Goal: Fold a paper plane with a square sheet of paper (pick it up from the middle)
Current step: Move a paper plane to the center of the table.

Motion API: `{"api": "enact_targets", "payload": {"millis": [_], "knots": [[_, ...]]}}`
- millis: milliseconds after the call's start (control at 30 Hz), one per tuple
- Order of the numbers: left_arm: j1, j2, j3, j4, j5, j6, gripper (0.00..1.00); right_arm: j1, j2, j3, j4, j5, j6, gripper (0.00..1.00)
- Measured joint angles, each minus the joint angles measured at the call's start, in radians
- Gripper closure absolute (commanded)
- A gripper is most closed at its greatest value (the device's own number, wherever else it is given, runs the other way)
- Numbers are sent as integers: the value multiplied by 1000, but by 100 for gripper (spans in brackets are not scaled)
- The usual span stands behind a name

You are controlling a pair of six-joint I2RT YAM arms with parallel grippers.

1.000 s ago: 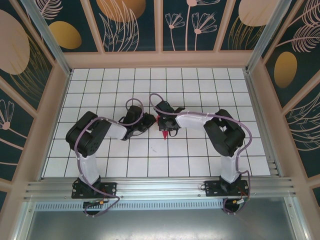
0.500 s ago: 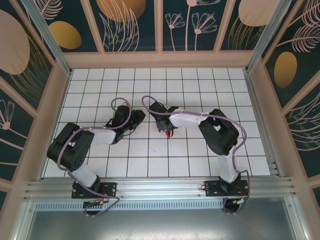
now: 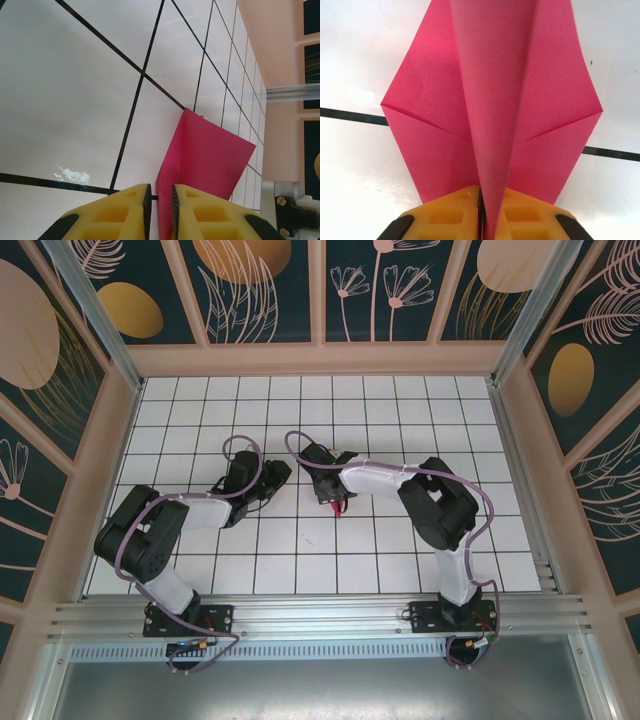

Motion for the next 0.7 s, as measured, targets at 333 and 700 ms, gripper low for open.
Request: {"api": "enact_targets", "payload": {"millis": [333,700], "knots": [[0,26,3,-1,18,0,78,0,-4,-3,7,-4,9,97],[0,29,18,-6,37,8,79,-37,-146,-43,58,-88,35,96]]}}
